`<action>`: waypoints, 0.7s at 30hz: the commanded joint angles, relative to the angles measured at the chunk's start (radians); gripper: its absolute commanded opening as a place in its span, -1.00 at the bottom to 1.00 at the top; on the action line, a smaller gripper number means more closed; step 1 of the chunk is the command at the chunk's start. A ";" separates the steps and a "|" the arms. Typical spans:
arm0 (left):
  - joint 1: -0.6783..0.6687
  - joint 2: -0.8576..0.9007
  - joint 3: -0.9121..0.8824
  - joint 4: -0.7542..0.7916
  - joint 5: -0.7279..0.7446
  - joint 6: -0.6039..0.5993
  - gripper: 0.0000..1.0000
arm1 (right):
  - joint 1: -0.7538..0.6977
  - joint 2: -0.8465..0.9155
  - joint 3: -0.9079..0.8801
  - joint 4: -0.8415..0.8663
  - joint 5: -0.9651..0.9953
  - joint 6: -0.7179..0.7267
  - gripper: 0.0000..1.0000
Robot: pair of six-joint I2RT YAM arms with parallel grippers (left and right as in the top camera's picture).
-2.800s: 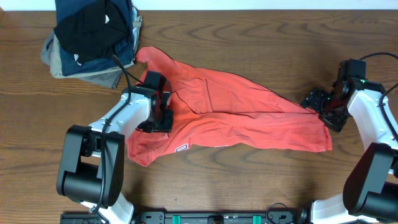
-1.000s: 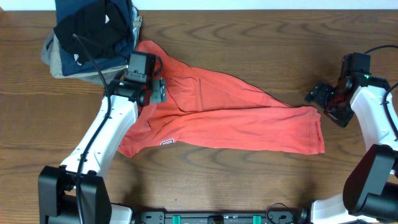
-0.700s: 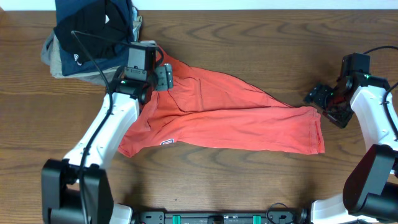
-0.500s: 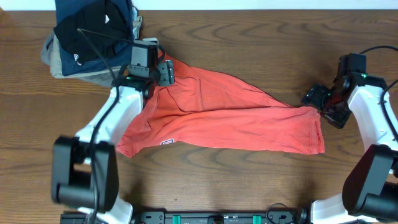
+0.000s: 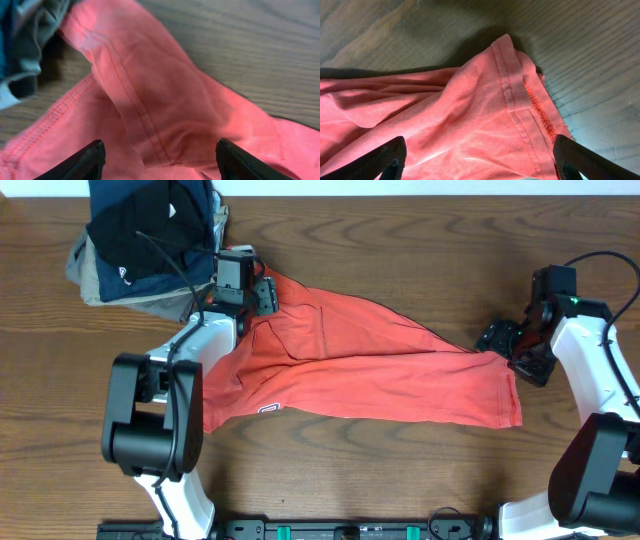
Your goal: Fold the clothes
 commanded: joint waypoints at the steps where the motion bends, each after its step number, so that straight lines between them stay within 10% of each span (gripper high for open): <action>1: 0.003 0.051 0.009 0.005 -0.001 -0.018 0.44 | 0.015 0.001 0.015 -0.001 -0.003 -0.010 0.85; 11: 0.003 0.083 0.009 0.038 -0.001 -0.018 0.23 | 0.018 0.001 0.015 -0.001 -0.003 -0.010 0.84; 21: 0.003 0.083 0.009 0.046 -0.001 -0.018 -0.63 | 0.018 0.001 0.015 0.003 0.000 -0.010 0.86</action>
